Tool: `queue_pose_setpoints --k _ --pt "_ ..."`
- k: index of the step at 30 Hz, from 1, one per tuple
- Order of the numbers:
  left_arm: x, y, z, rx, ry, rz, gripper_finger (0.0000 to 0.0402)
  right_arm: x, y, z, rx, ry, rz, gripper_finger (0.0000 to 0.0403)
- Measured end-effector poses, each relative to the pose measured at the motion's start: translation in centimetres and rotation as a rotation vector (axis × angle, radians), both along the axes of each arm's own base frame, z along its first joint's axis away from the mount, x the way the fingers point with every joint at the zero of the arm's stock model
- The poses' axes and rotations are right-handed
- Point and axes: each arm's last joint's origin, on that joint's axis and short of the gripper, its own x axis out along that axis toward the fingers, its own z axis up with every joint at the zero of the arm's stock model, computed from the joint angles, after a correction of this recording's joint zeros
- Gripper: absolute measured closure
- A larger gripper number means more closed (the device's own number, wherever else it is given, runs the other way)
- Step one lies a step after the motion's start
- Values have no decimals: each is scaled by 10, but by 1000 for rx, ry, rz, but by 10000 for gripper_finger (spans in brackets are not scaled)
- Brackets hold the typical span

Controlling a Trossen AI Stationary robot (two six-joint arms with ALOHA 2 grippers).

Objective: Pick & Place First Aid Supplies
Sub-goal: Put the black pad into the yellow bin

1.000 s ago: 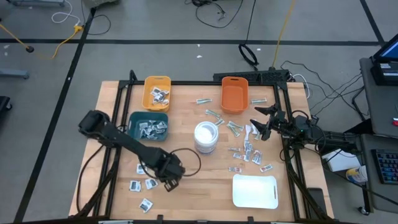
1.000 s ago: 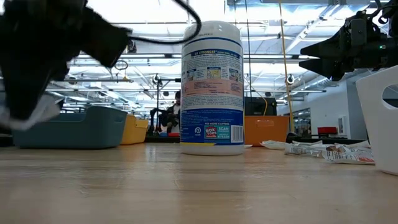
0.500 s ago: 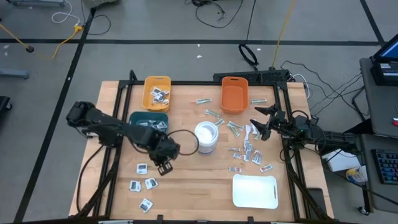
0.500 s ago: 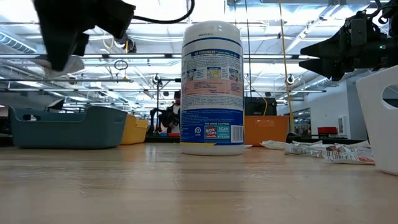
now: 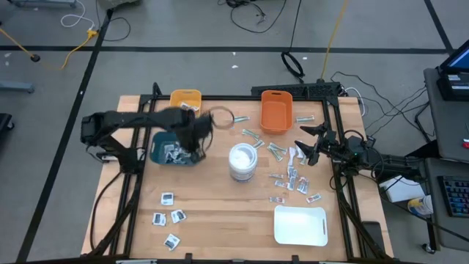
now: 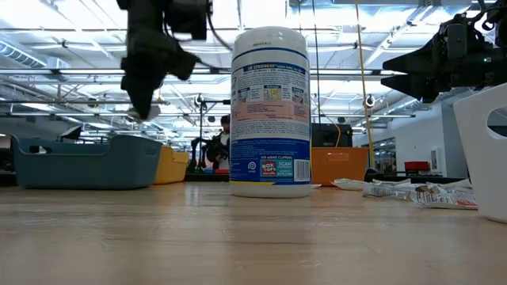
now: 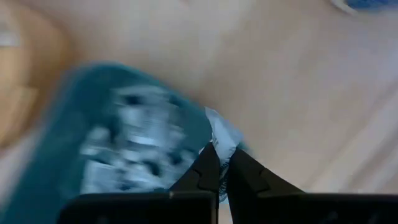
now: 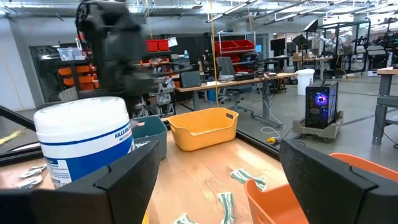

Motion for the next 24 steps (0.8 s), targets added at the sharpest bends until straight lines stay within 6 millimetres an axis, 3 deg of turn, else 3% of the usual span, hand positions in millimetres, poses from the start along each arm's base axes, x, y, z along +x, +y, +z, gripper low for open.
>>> queue_pose_setpoints --k 10,16,24 --pt "-51 105 0 79 19 204 394 0 0 0 0 0 0 77" --pt "-77 139 -3 133 53 291 394 0 0 0 0 0 0 80" --pt "-73 175 -52 66 135 376 395 0 0 0 0 0 0 80"
